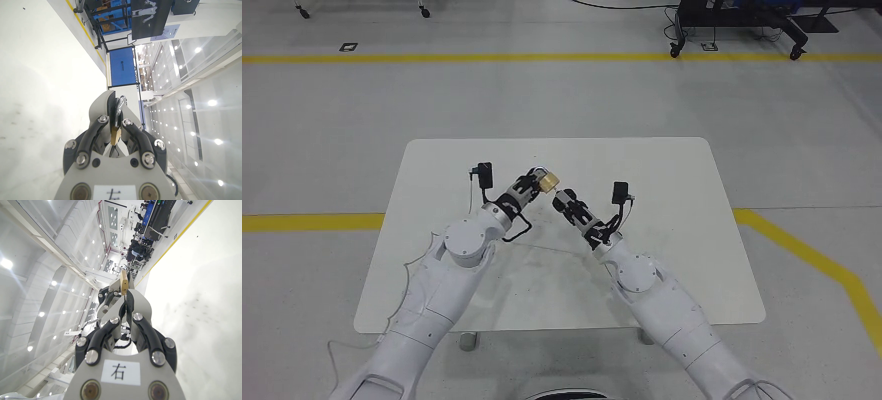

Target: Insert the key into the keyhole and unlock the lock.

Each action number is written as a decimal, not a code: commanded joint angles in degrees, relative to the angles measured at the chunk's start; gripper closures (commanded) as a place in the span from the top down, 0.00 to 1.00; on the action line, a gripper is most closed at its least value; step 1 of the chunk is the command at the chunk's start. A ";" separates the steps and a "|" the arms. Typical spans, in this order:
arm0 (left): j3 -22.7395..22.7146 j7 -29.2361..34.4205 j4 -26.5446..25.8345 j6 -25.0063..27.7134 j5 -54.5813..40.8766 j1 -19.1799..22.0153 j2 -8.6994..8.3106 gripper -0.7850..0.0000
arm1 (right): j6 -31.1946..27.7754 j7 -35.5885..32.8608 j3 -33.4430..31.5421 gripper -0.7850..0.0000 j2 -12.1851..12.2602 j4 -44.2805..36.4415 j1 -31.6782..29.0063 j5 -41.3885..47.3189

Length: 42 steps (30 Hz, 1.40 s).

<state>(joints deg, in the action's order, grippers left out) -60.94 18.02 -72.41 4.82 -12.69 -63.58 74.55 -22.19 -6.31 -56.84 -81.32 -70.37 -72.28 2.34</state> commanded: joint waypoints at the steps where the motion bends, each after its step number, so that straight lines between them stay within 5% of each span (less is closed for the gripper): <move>1: 0.04 -0.17 -0.11 -0.04 0.84 -0.03 0.03 0.00 | -0.01 -0.12 -0.09 0.00 -0.05 0.06 0.01 0.05; 21: -0.02 1.61 -0.29 -0.24 4.34 -0.04 0.37 0.00 | -0.05 -1.54 -1.08 0.00 -0.47 0.72 0.09 0.99; 35: -0.73 2.32 0.29 -1.76 2.87 0.14 0.77 0.00 | -0.60 -2.69 -1.99 0.16 -0.58 0.80 -0.30 1.33; 42: -1.03 2.65 0.44 -1.92 2.25 0.14 0.95 0.00 | -0.93 -3.08 -2.61 0.12 -0.56 0.57 -0.77 1.65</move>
<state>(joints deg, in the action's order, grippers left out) -61.87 20.59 -72.00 2.92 -10.09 -63.43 75.47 -23.06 -9.34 -59.34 -81.90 -69.81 -73.00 3.97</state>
